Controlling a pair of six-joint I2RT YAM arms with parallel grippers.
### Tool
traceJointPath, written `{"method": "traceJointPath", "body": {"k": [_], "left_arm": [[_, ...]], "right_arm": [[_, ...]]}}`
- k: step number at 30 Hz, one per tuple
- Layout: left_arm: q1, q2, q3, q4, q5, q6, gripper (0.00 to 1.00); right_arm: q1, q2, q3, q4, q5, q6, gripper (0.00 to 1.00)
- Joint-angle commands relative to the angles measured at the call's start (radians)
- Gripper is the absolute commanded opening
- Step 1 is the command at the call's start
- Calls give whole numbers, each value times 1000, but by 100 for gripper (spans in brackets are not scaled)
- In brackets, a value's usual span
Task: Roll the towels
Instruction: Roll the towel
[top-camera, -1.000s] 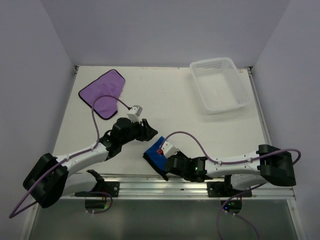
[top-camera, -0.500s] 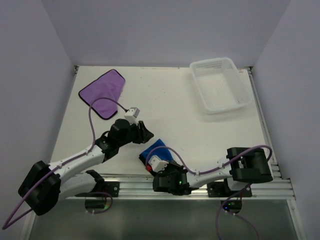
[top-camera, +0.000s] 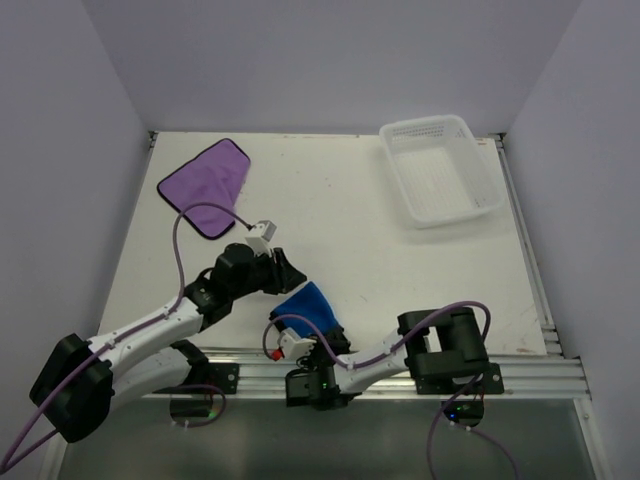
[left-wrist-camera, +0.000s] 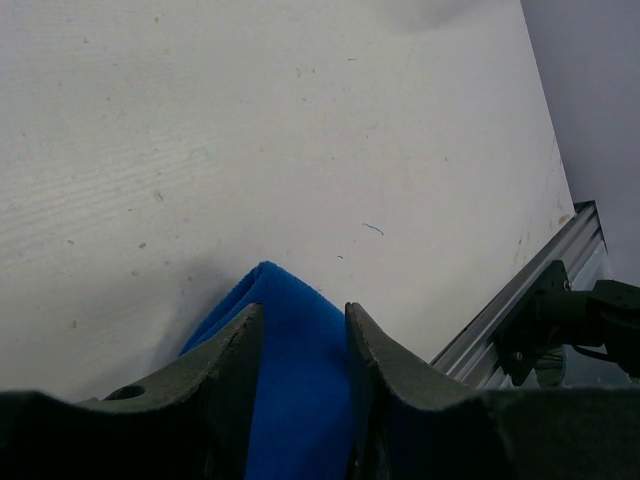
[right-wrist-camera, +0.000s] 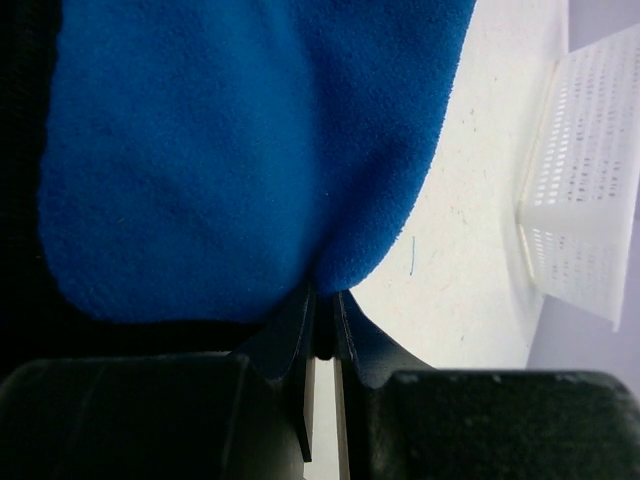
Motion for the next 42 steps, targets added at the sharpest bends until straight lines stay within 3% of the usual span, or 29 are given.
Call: {"method": "traceJointPath", "body": {"k": [1, 10, 22, 38, 42], "left_arm": [[4, -12, 29, 3, 41, -9, 42], [4, -31, 43, 3, 87, -28, 42], [-9, 162, 2, 289, 264, -175, 41], [-115, 406, 81, 372, 206, -250, 1], [-117, 405, 54, 367, 186, -238, 0]], "right_arm": [[20, 60, 57, -87, 52, 85, 0], [28, 137, 149, -203, 46, 91, 0], [42, 235, 231, -295, 40, 123, 0], [43, 269, 246, -314, 14, 135, 0], [45, 263, 241, -315, 3, 140, 0]]}}
